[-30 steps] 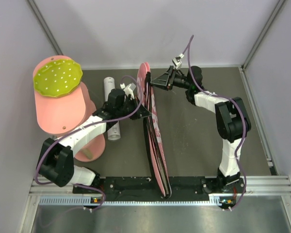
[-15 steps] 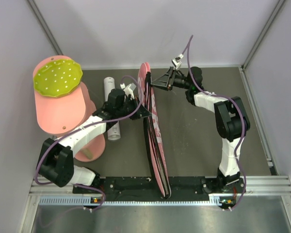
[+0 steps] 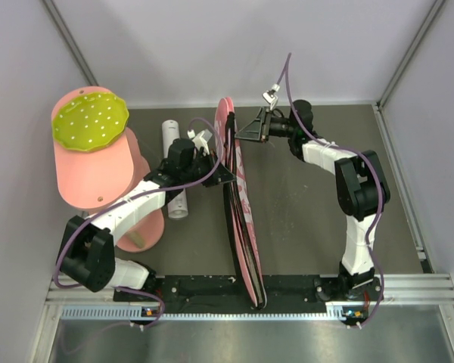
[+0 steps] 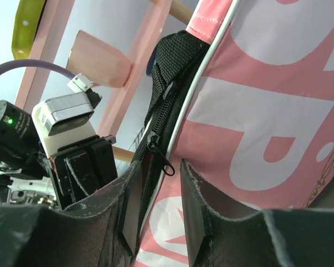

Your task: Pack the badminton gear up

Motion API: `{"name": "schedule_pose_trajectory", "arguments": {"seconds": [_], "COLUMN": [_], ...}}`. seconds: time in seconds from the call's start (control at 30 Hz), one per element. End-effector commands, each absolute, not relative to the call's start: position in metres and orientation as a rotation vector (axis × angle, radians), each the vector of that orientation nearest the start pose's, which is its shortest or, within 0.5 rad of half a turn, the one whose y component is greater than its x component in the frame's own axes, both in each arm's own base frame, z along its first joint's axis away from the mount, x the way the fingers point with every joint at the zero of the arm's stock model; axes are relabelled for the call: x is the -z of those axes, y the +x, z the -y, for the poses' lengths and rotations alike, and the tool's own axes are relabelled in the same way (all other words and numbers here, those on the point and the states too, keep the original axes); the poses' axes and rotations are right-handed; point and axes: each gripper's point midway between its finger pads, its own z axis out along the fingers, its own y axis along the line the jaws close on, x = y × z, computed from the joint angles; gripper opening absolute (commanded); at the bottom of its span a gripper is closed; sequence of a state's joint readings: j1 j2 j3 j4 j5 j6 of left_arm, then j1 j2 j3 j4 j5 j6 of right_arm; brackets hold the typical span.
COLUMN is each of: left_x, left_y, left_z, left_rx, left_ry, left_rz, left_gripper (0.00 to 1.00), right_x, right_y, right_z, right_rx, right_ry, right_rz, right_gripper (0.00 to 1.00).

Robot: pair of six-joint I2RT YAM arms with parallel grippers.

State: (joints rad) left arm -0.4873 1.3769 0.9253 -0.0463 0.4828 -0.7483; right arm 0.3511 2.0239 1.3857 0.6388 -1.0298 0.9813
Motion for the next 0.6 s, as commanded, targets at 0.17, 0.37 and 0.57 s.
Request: {"name": "schedule_pose_trajectory", "arguments": {"seconds": [0.17, 0.37, 0.57], "left_x": [-0.2224, -0.2223, -0.2222], "left_y": [0.2941, 0.2934, 0.2934], "left_z": [0.2838, 0.2834, 0.2833], "left_rx": [1.281, 1.28, 1.279], "left_ry": [0.115, 0.114, 0.116], "left_rz": [-2.132, -2.133, -2.133], "left_gripper": [0.0, 0.0, 0.0], "right_x": [-0.259, -0.2574, -0.2574], "right_y": [0.4122, 0.4143, 0.4151], "right_z": [-0.3415, -0.3449, -0.3472], "right_rx": [-1.717, -1.715, -1.704], "right_ry": [-0.544, -0.554, -0.564], "right_rz": [-1.779, -1.789, -1.806], "right_gripper": [0.29, 0.26, 0.19]}}
